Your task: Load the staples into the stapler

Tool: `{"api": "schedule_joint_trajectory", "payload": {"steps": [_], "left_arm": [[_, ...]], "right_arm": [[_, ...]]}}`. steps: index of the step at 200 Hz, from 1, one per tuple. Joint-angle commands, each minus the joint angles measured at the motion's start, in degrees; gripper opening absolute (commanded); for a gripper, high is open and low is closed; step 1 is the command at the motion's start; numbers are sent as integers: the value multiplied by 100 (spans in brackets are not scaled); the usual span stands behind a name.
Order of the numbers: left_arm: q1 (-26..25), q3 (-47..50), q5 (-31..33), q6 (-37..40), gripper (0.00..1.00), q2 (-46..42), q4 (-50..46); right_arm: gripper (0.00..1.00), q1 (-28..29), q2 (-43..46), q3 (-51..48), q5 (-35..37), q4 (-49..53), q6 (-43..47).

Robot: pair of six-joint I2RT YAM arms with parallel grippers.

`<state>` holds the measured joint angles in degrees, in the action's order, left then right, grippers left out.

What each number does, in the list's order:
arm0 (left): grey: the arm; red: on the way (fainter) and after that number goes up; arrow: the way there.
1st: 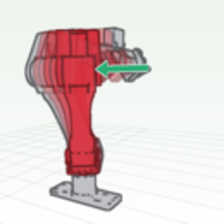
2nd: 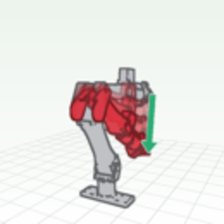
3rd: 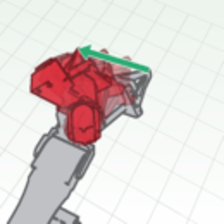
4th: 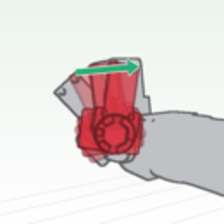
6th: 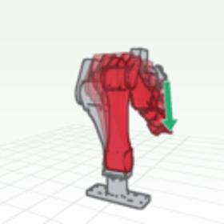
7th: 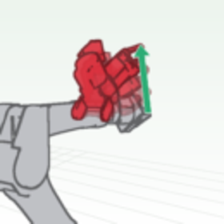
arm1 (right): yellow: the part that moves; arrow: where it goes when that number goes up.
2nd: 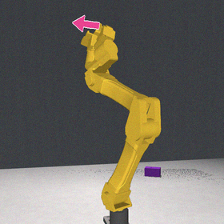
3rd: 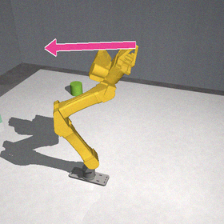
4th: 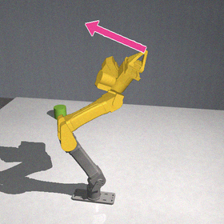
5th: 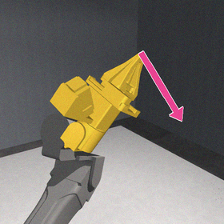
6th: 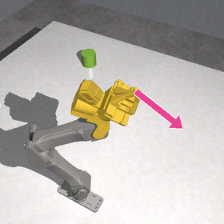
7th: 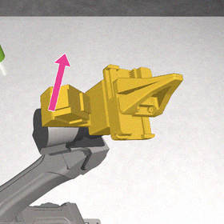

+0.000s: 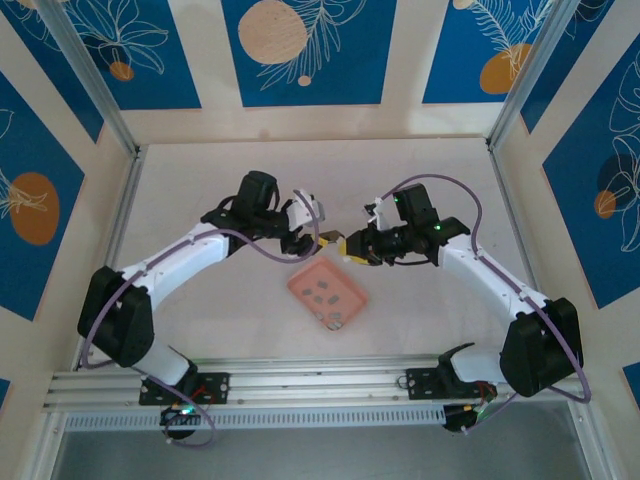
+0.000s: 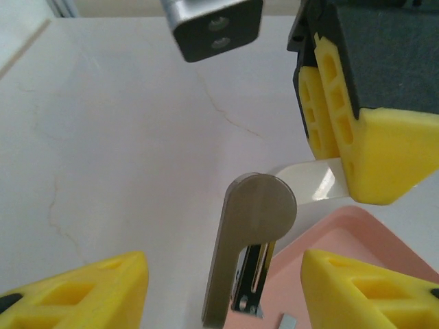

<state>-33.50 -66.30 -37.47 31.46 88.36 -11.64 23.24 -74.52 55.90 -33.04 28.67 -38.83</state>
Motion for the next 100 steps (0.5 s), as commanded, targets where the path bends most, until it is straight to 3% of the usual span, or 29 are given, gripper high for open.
{"api": "schedule_joint_trajectory", "payload": {"steps": [1, 36, 100], "left_arm": [[-94, -288, -293, 328, 60, 157, -363], [-184, -448, -314, 445, 56, 351, -467], [-288, -485, -181, 494, 35, 402, -437]], "right_arm": [[0, 48, -25, 209, -247, -75, 138], [0, 65, -106, 280, -360, -63, 222], [0, 70, -203, 454, -405, 81, 391]]}}
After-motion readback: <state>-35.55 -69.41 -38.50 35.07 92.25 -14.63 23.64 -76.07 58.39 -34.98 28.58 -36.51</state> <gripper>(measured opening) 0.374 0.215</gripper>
